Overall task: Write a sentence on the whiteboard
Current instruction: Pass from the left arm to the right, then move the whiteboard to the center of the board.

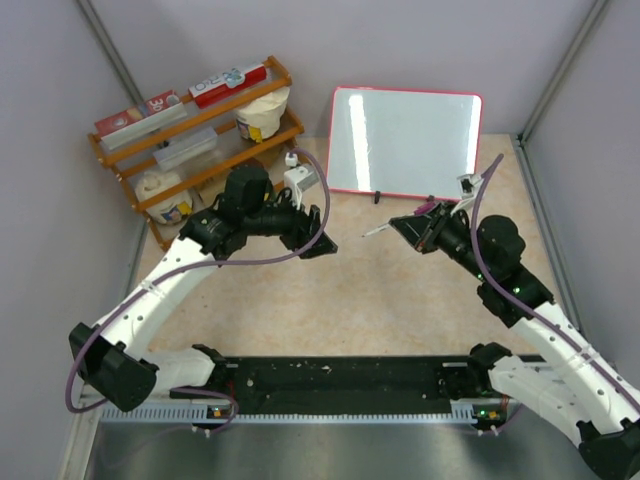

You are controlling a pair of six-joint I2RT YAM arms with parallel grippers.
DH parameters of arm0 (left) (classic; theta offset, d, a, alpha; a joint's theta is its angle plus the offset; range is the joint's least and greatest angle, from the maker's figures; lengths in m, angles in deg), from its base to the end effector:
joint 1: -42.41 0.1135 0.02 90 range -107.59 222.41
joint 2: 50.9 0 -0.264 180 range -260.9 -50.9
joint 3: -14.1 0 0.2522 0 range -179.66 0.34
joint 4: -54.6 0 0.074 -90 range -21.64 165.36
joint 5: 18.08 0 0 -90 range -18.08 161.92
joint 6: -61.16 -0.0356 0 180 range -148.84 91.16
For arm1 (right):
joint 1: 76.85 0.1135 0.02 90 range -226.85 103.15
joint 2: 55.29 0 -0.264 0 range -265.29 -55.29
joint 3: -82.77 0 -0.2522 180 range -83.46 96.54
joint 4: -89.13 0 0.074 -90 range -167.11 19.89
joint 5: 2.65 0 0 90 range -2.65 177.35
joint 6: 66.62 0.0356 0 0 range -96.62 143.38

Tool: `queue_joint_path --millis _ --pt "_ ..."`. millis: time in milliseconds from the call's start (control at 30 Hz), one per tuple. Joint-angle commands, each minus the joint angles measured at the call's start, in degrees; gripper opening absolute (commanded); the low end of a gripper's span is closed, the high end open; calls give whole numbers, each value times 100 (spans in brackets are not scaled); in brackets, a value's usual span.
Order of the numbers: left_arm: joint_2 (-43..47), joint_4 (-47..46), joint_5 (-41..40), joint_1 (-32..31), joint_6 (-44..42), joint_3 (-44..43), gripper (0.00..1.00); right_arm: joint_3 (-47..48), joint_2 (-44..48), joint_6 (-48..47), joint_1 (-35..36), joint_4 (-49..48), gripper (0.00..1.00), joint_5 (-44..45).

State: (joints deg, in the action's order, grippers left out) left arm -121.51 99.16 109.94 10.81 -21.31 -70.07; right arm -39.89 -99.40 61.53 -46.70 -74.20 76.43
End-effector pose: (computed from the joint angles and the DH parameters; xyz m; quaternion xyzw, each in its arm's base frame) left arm 0.2142 -0.1575 0.3691 0.3285 0.7714 -0.4230 0.3437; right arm 0.1563 0.0986 0.3484 -0.0145 0.7275 0.4404 0.5259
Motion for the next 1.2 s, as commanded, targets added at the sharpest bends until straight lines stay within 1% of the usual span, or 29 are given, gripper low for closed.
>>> queue_joint_path --millis 0,167,300,467,700,767,933,1033,1067,1167 --pt "161 -329 -567 13 82 106 78 222 97 -396 -44 358 0 573" --pt "197 -663 -884 22 222 335 86 319 -193 -458 -88 385 0 468" --pt "-31 -664 -1086 13 249 326 87 380 -518 -405 -176 385 0 257" --pt "-418 -743 -1183 22 345 300 88 363 -896 -230 -834 394 0 -366" --pt "-1262 -743 -1314 13 530 -69 88 161 -1029 -229 -1731 499 0 -674" --pt "-1639 -752 -1411 13 627 -218 88 91 -1037 -220 -1986 560 0 -797" --pt "-2806 -498 -1850 -13 934 -1008 87 -129 -897 -247 -2478 780 0 -1017" --pt "-3615 -85 -2271 -92 935 -1868 86 -279 -713 -308 -2645 929 0 -1035" --pt "-3905 99 -2395 -127 917 -2280 86 -331 -634 -326 -2707 999 0 -1035" --pt "-4653 382 -2667 -215 891 -3116 86 -393 -475 -431 -2830 1202 0 -1035"
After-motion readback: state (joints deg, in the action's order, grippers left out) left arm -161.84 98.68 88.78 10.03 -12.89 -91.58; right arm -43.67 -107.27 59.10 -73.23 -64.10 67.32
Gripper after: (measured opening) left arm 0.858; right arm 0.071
